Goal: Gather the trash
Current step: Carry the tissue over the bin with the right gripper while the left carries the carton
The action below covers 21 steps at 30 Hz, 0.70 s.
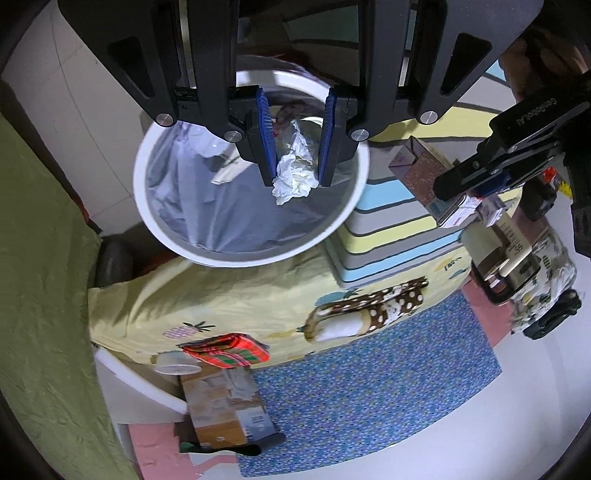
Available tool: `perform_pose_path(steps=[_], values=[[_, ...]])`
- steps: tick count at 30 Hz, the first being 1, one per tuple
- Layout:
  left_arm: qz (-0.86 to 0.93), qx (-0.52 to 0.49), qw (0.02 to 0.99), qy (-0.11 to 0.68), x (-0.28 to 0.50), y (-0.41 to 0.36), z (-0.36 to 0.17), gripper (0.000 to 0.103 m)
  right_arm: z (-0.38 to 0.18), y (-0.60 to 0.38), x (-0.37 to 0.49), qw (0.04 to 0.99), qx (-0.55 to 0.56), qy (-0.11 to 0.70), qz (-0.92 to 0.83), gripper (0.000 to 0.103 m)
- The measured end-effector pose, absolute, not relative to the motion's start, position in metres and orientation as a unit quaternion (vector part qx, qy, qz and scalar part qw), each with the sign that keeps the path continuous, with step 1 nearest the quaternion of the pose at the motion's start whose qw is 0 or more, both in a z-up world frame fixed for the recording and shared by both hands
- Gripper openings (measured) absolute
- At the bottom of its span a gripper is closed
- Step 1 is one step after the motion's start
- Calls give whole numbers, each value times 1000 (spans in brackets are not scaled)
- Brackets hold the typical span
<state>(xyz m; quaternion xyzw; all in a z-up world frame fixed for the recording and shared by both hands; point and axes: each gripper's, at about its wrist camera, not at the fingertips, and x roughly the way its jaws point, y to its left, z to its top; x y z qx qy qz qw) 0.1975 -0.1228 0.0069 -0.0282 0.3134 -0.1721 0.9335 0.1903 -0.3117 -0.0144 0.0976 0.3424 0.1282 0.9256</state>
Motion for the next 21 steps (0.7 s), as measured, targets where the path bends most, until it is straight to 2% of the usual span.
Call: perform_pose_path(steps=[21], values=[[-204, -26, 922, 327, 250, -163, -20, 54, -38, -339, 202, 917, 114, 369, 100, 25]])
